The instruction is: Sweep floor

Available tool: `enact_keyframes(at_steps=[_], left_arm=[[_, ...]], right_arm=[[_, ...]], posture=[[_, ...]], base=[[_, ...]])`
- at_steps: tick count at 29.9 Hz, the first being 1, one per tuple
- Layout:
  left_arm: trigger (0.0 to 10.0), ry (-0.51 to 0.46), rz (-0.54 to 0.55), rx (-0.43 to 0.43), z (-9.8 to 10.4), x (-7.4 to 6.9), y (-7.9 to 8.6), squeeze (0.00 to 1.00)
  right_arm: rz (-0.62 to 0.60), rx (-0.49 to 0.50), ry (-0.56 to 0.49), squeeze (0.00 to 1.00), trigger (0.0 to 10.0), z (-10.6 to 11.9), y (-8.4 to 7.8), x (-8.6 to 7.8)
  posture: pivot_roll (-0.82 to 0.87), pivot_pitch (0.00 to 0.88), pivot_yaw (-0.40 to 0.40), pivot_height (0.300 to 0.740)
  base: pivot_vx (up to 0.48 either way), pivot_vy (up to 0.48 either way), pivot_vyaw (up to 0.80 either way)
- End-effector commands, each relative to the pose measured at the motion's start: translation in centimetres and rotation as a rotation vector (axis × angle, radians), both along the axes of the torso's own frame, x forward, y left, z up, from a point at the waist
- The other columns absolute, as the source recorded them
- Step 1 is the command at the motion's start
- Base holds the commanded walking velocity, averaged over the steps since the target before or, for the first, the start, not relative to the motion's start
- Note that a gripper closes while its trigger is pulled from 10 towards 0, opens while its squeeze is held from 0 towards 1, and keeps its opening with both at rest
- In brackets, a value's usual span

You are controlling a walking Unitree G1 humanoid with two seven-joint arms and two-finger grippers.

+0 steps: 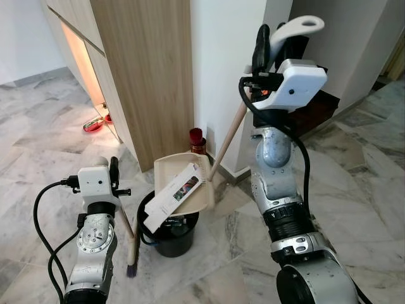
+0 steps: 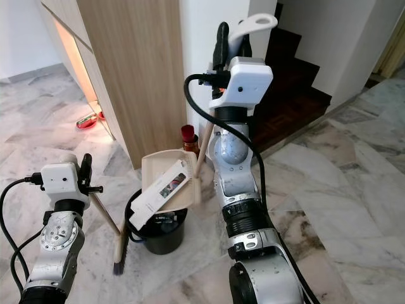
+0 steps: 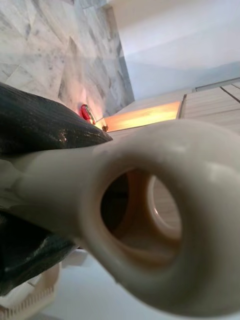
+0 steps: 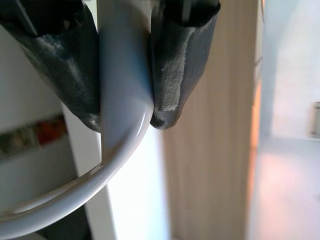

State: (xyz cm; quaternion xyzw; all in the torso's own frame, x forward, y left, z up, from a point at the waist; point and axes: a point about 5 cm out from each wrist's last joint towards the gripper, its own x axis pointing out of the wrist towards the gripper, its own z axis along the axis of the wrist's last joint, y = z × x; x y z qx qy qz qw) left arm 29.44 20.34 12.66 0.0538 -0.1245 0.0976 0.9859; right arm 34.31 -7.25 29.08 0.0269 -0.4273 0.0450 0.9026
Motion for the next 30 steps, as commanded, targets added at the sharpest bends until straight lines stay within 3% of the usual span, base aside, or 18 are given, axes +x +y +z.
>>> enact_keyframes(at_steps=[1,19,30], left_arm=[[10.0,-0.067,-0.005,0.005,1.2,0.0,-0.1,0.0],[10.0,-0.069,-0.009,0.006,1.2,-0.1,-0.1,0.0],[10.0,-0.069,-0.01,0.007,1.2,-0.1,-0.2,0.0]], right_arm=[[0.04,-0.026,-0.191,0.0,10.0,2.6,1.0,-2.1],[0.077,-0.142,-0.381,0.0,10.0,2.7,2.9,-5.3],[0.084,-0.152,-0.395,0.0,10.0,2.5,3.3,-5.9]], posture=[[0.09,0.0,0.029,0.74],[0.09,0.0,0.029,0.74],[0.09,0.0,0.028,0.74]], base=[[0.0,0.0,0.0],[0.0,0.0,0.0],[0.0,0.0,0.0]])
